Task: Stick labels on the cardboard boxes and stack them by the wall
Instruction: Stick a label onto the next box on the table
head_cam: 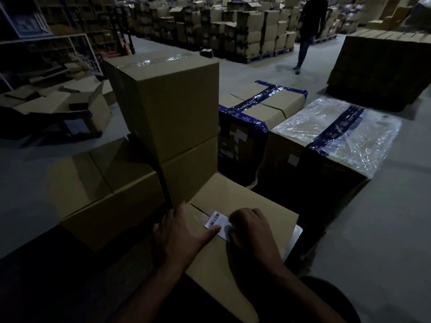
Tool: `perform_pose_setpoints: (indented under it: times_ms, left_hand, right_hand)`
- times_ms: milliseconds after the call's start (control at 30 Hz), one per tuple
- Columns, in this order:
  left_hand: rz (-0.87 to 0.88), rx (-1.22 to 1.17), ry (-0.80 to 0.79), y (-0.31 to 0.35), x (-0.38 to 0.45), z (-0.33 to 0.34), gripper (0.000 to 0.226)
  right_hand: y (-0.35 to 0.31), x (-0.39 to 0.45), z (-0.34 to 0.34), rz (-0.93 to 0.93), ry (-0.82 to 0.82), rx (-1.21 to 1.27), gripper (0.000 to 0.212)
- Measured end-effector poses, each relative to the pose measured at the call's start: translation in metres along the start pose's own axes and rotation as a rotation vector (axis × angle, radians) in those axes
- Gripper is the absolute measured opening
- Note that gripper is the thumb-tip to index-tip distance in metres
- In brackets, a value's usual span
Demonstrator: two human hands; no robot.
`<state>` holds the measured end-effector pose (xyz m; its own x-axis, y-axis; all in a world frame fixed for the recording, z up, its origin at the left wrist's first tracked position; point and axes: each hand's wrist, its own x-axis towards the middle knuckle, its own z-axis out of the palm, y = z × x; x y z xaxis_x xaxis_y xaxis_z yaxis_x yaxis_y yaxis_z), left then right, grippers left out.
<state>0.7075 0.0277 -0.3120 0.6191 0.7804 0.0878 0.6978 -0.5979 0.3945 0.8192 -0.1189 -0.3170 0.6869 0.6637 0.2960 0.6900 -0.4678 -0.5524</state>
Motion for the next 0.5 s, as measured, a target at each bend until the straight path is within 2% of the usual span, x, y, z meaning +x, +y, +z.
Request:
perform_pose_setpoints:
  times_ms: [133, 200, 300, 500]
  left_hand:
    - [-0.006, -0.016, 0.01, 0.003, 0.0, -0.001, 0.121]
    - [-0.006, -0.022, -0.004, 0.003, -0.001, -0.002, 0.123]
    - [-0.016, -0.021, -0.018, 0.003, -0.001, -0.003, 0.129]
    - [-0.016, -0.044, -0.026, 0.003, -0.001, -0.003, 0.125]
  right_hand:
    - [0.01, 0.005, -0.008, 0.082, -0.098, 0.114, 0.019]
    - [0.007, 0.002, -0.009, 0.133, -0.061, 0.151, 0.019]
    - [-0.001, -0.003, -0.008, 0.109, -0.015, 0.112, 0.02]
    - [0.005, -0.001, -0.02, 0.168, -0.063, 0.184, 0.02]
